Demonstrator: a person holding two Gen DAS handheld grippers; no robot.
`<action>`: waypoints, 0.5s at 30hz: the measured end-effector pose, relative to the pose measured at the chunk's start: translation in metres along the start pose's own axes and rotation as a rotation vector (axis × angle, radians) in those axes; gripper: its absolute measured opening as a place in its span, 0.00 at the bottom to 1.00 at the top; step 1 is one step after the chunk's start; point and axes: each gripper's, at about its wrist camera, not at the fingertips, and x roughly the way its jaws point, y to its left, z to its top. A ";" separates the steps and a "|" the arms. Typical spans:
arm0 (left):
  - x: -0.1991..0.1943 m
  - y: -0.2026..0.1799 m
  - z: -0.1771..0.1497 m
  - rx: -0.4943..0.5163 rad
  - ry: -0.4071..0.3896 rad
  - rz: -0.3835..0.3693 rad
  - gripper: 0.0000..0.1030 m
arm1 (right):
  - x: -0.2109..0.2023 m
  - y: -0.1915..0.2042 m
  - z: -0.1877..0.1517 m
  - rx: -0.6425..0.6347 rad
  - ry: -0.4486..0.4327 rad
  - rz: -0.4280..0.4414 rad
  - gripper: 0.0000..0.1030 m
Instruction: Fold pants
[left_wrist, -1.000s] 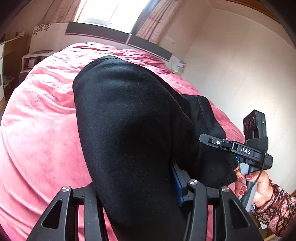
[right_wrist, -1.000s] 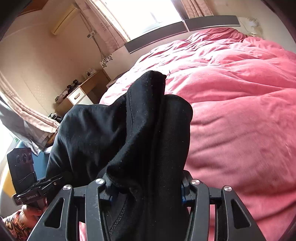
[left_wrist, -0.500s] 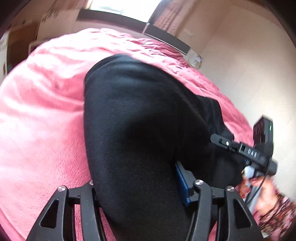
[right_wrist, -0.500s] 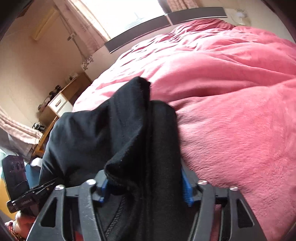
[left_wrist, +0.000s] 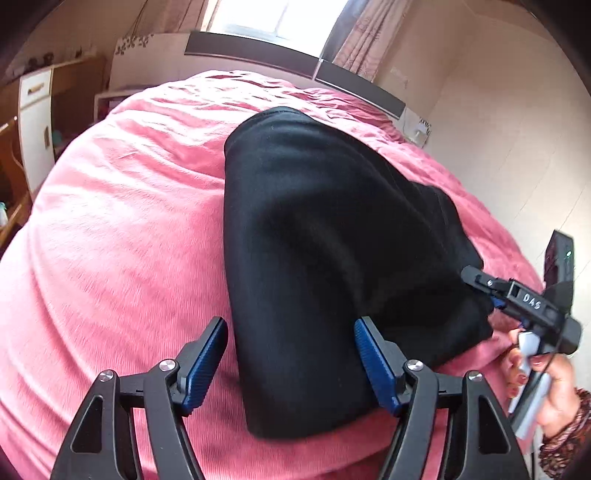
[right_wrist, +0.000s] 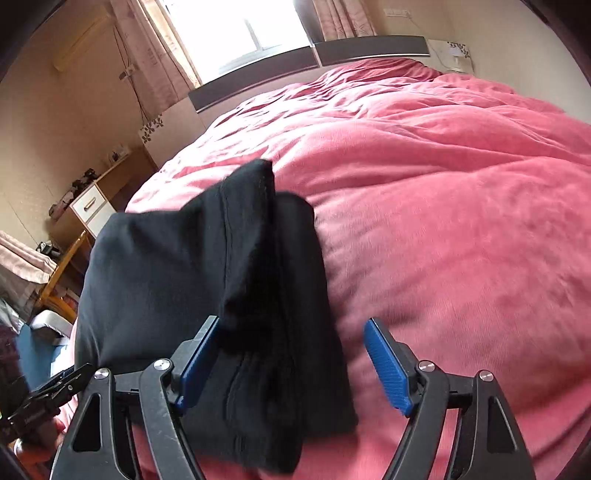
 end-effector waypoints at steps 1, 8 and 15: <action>-0.003 -0.001 -0.006 0.009 0.006 0.014 0.70 | -0.004 0.001 -0.005 -0.005 0.007 -0.018 0.76; -0.020 -0.015 -0.056 0.069 0.072 0.098 0.70 | -0.040 0.008 -0.056 0.012 0.053 -0.048 0.77; -0.027 -0.039 -0.108 0.159 0.124 0.189 0.70 | -0.063 0.019 -0.108 0.006 0.120 -0.035 0.77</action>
